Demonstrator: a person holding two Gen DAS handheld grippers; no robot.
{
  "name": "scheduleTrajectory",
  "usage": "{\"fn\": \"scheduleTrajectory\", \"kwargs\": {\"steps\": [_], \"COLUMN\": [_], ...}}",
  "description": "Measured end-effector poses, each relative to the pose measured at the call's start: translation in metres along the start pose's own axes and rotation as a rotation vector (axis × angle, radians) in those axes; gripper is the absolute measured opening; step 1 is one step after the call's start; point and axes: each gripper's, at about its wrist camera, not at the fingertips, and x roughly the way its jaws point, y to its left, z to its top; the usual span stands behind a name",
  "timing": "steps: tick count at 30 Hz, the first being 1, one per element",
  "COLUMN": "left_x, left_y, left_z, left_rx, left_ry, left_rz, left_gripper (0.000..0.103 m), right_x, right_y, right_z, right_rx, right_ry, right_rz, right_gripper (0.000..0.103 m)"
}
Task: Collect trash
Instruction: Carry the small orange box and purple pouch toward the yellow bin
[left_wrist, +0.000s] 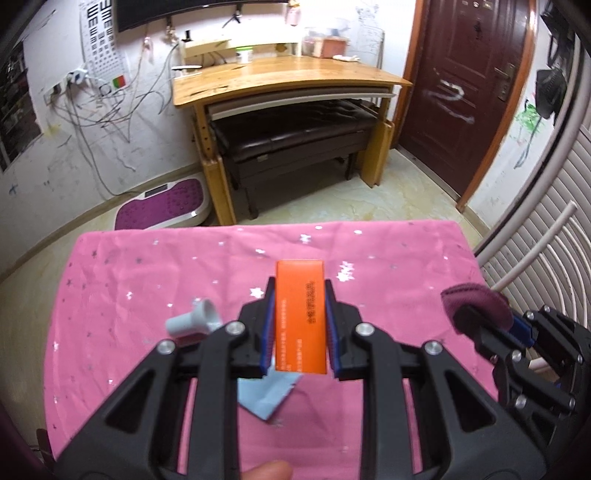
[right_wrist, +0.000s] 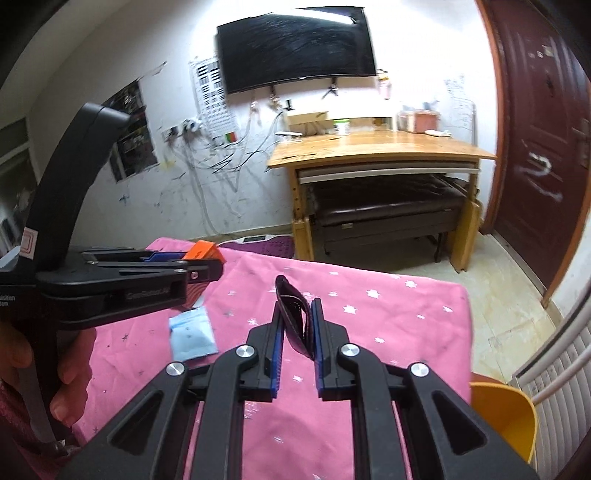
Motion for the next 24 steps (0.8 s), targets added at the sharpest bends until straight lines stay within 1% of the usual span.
{"fn": "scheduleTrajectory", "kwargs": {"steps": [6, 10, 13, 21, 24], "left_x": [0.000, 0.000, 0.001, 0.003, 0.002], "left_y": [-0.028, -0.045, -0.057, -0.096, -0.113], "left_z": [-0.001, -0.002, -0.003, -0.010, -0.012], "left_rx": [0.038, 0.065, 0.084, 0.134, 0.151], "left_ry": [0.001, -0.001, 0.003, 0.023, 0.032], "left_rz": [-0.020, -0.036, -0.048, -0.097, -0.124], "left_gripper": [0.021, 0.021, 0.021, 0.021, 0.021], "right_x": [-0.022, -0.040, -0.053, -0.076, -0.082], "right_y": [-0.035, -0.059, -0.079, -0.117, -0.127], "right_z": [-0.013, -0.024, -0.031, -0.041, -0.046], "right_rx": [0.083, 0.132, 0.173, 0.232, 0.244], "right_ry": [-0.027, -0.054, -0.066, -0.095, -0.096], "right_rz": [-0.014, -0.041, -0.040, -0.081, -0.115], "right_gripper": [0.008, 0.008, 0.008, 0.008, 0.008]}}
